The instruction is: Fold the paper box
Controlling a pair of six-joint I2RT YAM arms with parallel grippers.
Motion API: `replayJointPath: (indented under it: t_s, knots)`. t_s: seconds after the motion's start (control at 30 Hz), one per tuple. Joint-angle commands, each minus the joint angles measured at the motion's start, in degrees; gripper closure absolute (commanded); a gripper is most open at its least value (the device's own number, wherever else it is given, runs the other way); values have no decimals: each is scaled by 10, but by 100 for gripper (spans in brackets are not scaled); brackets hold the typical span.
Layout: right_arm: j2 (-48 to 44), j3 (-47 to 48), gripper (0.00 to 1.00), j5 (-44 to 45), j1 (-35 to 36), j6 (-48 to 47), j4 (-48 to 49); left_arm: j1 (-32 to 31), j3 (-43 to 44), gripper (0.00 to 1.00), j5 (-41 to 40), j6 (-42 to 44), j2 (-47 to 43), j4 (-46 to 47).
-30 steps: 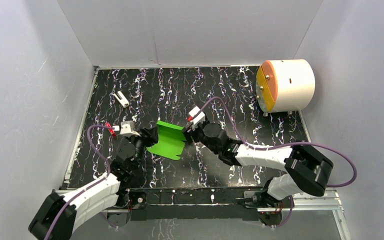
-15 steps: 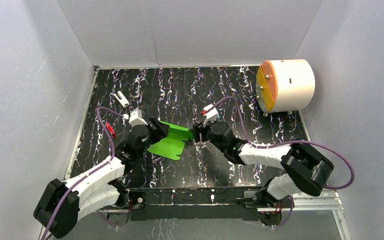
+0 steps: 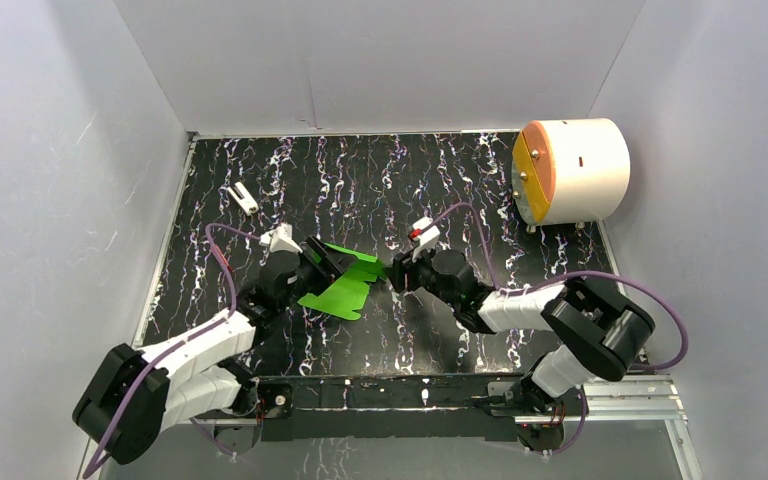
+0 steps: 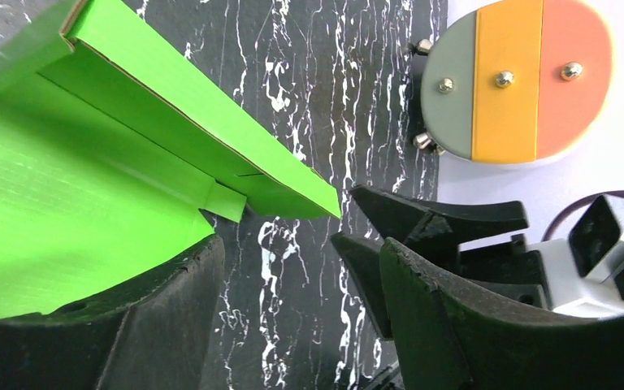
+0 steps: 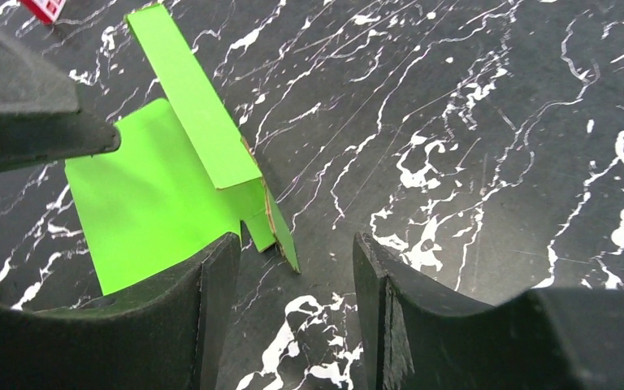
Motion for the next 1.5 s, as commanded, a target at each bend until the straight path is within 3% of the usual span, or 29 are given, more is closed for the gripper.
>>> replayJointPath:
  t_s: [0.0, 0.33, 0.57, 0.83, 1.23, 1.47]
  knots:
    - [37, -13, 39, -46, -4, -19, 119, -1, 10, 35, 29, -52, 29, 54]
    - [127, -13, 54, -56, -4, -43, 235, -13, 22, 46, 49, -89, 108, 126]
    - [159, -9, 69, -69, -5, -58, 268, -27, 33, 52, 45, -102, 145, 166]
    - [169, -9, 85, -75, -4, -59, 272, -38, 39, 66, 5, -117, 185, 204]
    - [164, -10, 95, -93, -4, -68, 262, -43, 45, 75, -20, -111, 226, 234]
    - [161, -10, 99, -99, -4, -71, 255, -44, 41, 91, -43, -61, 218, 230]
